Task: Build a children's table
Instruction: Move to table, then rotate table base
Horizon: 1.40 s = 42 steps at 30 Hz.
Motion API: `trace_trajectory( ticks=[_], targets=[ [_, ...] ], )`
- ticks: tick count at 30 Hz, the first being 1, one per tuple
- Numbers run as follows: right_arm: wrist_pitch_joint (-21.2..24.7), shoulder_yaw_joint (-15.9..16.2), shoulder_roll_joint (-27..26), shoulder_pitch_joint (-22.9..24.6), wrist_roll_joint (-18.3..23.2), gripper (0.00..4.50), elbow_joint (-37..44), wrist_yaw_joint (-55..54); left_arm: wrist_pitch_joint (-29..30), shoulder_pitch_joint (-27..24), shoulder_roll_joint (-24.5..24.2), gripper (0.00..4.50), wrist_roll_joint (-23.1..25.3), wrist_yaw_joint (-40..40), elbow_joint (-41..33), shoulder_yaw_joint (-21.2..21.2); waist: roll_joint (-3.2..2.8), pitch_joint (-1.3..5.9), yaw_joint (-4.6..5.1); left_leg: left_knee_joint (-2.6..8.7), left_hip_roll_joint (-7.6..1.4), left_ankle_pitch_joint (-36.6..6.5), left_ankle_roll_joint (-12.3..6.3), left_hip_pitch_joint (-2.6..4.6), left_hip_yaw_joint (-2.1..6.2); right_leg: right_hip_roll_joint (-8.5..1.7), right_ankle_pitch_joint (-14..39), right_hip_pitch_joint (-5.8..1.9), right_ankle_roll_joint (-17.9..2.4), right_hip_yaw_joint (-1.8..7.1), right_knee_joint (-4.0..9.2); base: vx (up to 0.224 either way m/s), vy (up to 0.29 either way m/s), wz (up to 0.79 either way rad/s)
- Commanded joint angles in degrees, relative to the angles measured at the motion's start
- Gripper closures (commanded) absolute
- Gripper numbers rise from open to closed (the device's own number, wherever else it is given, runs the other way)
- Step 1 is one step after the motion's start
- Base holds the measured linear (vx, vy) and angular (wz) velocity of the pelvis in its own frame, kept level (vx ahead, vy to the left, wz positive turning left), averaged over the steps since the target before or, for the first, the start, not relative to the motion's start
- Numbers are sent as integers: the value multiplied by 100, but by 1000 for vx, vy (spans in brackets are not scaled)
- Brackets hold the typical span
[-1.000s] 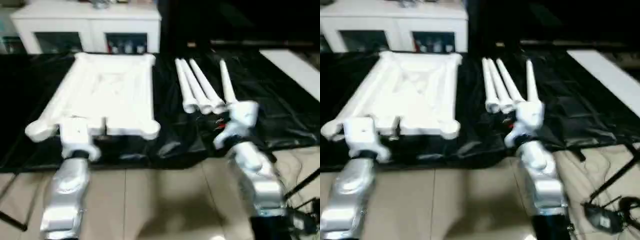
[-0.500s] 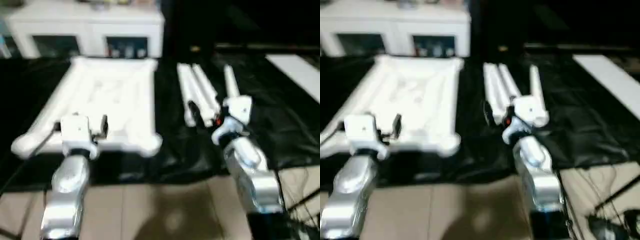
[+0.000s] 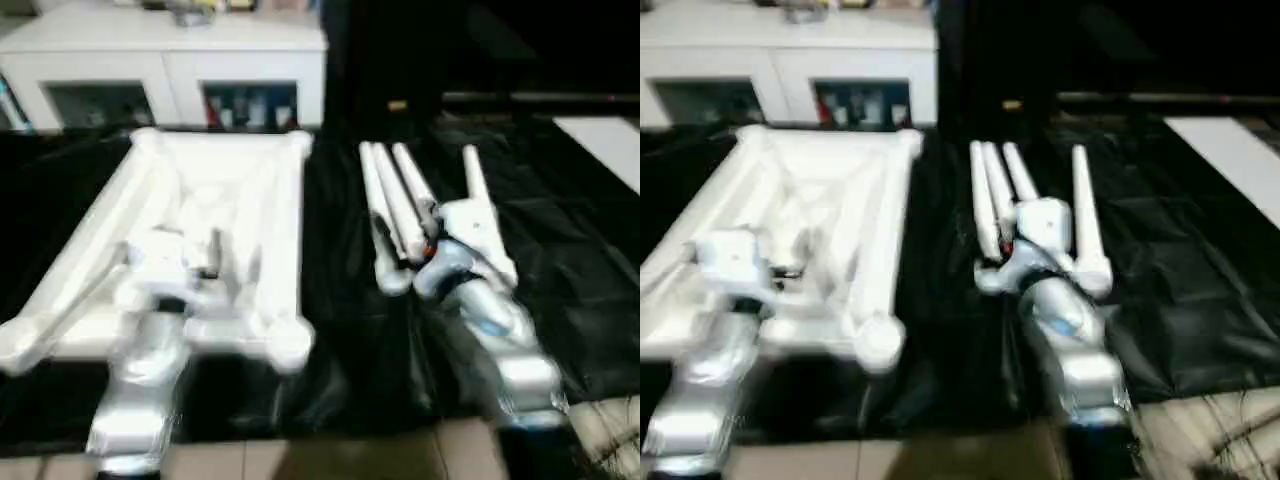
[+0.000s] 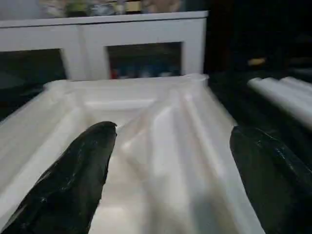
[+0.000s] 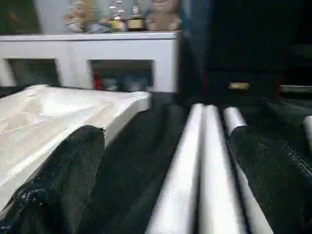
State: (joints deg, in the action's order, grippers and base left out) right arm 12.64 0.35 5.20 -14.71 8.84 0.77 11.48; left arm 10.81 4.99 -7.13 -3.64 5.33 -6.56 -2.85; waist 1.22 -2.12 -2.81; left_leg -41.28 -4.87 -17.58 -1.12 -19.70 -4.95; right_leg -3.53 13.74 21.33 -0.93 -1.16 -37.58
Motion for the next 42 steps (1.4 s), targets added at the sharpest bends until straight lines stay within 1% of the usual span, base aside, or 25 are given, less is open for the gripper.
trace_trajectory(
  ticks=[1,2,3,4,5,6,7,8,9,10,11,12,13,14,15,16,17,21,24,27,30,32,33,35,42],
  targets=[
    [-47,141,-52,-82,0,0,33,105,-76,-30,-199,31,-170,388,99,-59,-34,305,-136,632,-283,2042,202,-400,84,-557,-1955,-544,-1075,243,376,97,-55,-9],
    [-78,154,-35,-88,8,0,37,150,-110,-33,-242,31,-182,466,122,-48,-145,322,-146,848,-345,2451,212,-333,47,-374,-2329,-445,-939,80,302,97,-55,-9],
    [-189,196,60,-122,59,0,54,371,-246,-41,-454,31,-239,838,225,-2,-322,350,-56,814,-658,2796,48,-234,162,-174,-2521,-240,-712,35,154,85,4,-8],
    [-197,196,77,-131,80,0,58,414,-277,-42,-498,31,-254,920,242,9,-364,413,-51,731,-748,2977,47,-128,197,-187,-2504,-186,-716,37,106,62,37,-3],
    [-200,187,171,-175,220,0,92,663,-394,-40,-708,15,-341,1332,295,77,-294,436,-55,713,-746,2738,14,-103,152,-278,-2361,-189,-787,102,173,62,37,-3],
    [-200,187,171,-175,220,0,92,663,-394,-40,-708,15,-341,1332,295,77,-273,414,-82,744,-705,2446,25,-156,117,-316,-2302,-224,-843,130,200,0,0,0],
    [-5,159,312,-255,470,0,130,1020,-440,1,-984,15,-410,1822,336,186,-241,313,-138,878,-704,983,163,-198,18,-391,-1499,-234,-1026,171,338,0,0,0],
    [73,146,350,-281,567,0,137,1132,-462,22,-1063,15,-410,1947,356,219,-244,290,-153,920,-712,494,212,-183,-3,-408,-1104,-242,-1072,182,378,0,0,0],
    [250,253,583,-340,668,0,145,1590,-527,107,-1318,15,-408,2367,477,333,-282,266,-151,1004,-751,-101,294,-160,-5,-413,-469,-266,-1110,170,419,0,0,0],
    [259,260,596,-343,673,0,145,1615,-531,112,-1332,15,-408,2390,484,339,-262,225,-148,1076,-774,-623,341,-124,-20,-397,153,-237,-1055,176,489,-51,12,-3],
    [333,396,826,-353,761,0,197,2101,-482,210,-1517,15,-513,2773,558,399,-272,205,-149,1093,-778,-836,381,-115,-33,-409,430,-217,-1043,194,509,-51,12,-3],
    [345,417,860,-353,774,0,207,2172,-476,225,-1544,15,-534,2834,568,408,-264,177,-175,1104,-784,-1181,442,-65,-80,-431,1002,-168,-987,220,575,0,0,0],
    [364,492,995,-342,827,0,251,2450,-425,279,-1650,15,-642,3107,573,449,-251,152,-170,1120,-785,-1367,512,-59,-113,-464,1448,-158,-956,240,611,0,0,0],
    [351,550,1127,-342,875,0,267,2712,-397,347,-1775,15,-707,3366,613,505,-261,150,-181,1130,-787,-1408,546,-61,-121,-473,1642,-158,-922,244,627,0,0,0],
    [359,606,1268,-352,907,0,267,2955,-366,419,-1920,15,-726,3626,669,584,-234,153,-192,1141,-784,-1434,548,-50,-130,-491,1924,-159,-832,247,660,0,0,0],
    [282,740,1551,-390,886,0,222,3375,-325,533,-2229,15,-711,4198,787,783,-244,172,-208,1150,-792,-1308,512,-43,-143,-487,1885,-151,-771,248,663,0,0,0],
    [282,740,1551,-390,886,0,222,3375,-325,533,-2229,15,-711,4198,787,783,-247,187,-228,1146,-803,-1223,495,-33,-151,-485,1782,-146,-763,250,656,0,0,0],
    [404,1069,2042,-361,905,0,386,4123,-365,579,-2909,15,-654,5477,898,1288,-229,218,-194,1121,-814,-651,359,-91,-206,-484,984,-176,-959,235,577,0,0,0],
    [461,1227,2222,-307,866,0,526,4385,-360,618,-3153,15,-569,5861,919,1466,-240,265,-204,1076,-821,-227,213,-89,-222,-470,182,-186,-1096,216,497,0,0,0],
    [492,1324,2365,-310,857,0,568,4577,-562,777,-3392,15,-325,6167,1116,1718,-236,268,-207,1051,-811,-53,76,-90,-243,-468,-131,-193,-1199,206,478,0,0,0],
    [476,1348,2434,-317,832,0,544,4641,-587,877,-3427,40,-312,6366,1292,1774,-250,256,-215,1061,-828,-132,108,-83,-248,-479,1,-186,-1264,201,486,0,0,0],
    [543,1348,2476,-305,843,0,557,4661,-648,948,-3418,53,-291,6388,1408,1787,-240,232,-209,1083,-835,-401,208,-71,-250,-479,387,-180,-1273,207,518,0,0,0],
    [550,1374,2529,-277,825,0,591,4706,-645,972,-3429,61,-279,6408,1458,1805,-279,227,-211,1091,-839,-515,263,-64,-244,-489,541,-174,-1274,210,525,0,0,0],
    [562,1445,2634,-223,783,0,659,4800,-622,1015,-3465,80,-267,6458,1578,1836,-255,219,-207,1102,-844,-625,310,-61,-246,-497,716,-180,-1250,222,549,0,0,0],
    [581,1549,2832,-50,920,0,875,5176,-687,1135,-3419,130,-363,6563,1915,1671,-251,237,-211,1082,-843,-455,225,-82,-250,-496,473,-189,-1283,220,532,0,0,0]
  ],
)
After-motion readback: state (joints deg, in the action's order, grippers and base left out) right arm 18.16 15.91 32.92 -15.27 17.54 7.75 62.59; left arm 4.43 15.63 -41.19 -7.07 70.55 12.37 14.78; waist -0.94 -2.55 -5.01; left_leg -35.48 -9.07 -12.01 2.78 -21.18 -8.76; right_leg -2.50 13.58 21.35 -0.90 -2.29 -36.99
